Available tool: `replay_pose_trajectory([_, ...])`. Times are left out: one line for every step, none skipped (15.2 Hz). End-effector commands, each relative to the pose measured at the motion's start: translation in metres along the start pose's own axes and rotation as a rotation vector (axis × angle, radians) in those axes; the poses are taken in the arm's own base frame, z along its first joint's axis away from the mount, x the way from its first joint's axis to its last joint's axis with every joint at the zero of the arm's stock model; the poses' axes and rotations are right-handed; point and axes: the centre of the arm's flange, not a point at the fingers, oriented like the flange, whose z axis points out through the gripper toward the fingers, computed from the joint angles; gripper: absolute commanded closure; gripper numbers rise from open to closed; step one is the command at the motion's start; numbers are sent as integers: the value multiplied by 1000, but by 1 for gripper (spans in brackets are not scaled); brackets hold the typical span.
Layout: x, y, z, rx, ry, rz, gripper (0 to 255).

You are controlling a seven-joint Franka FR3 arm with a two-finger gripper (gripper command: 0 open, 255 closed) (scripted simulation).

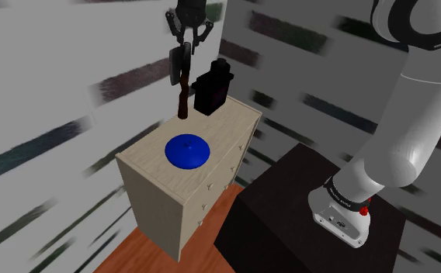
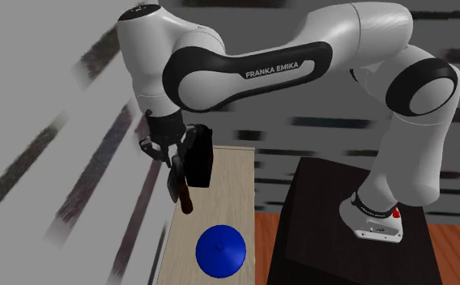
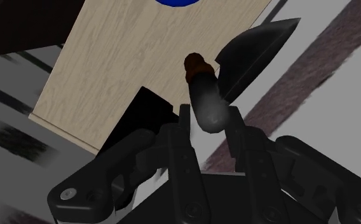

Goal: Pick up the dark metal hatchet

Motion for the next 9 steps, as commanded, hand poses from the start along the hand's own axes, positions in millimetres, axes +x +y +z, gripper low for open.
replay_pose_trajectory([-1,-1,-11,0,0,0,255])
replay_pose_trajectory([-1,-1,-16,0,0,0,255])
replay_pose_trajectory([-2,-1,-21,0,0,0,255])
replay_pose_trajectory([-2,-2,-27,0,0,0,255])
replay_pose_trajectory([-2,-2,-32,0,0,0,255])
replay_pose_trajectory([-3,-2,-37,0,0,0,255])
replay_pose_trajectory([-3,-2,-42,0,0,0,255])
replay_pose_trajectory([-3,-2,-43,0,0,0,255])
replay_pose_trajectory([-3,-2,-43,0,0,0,255])
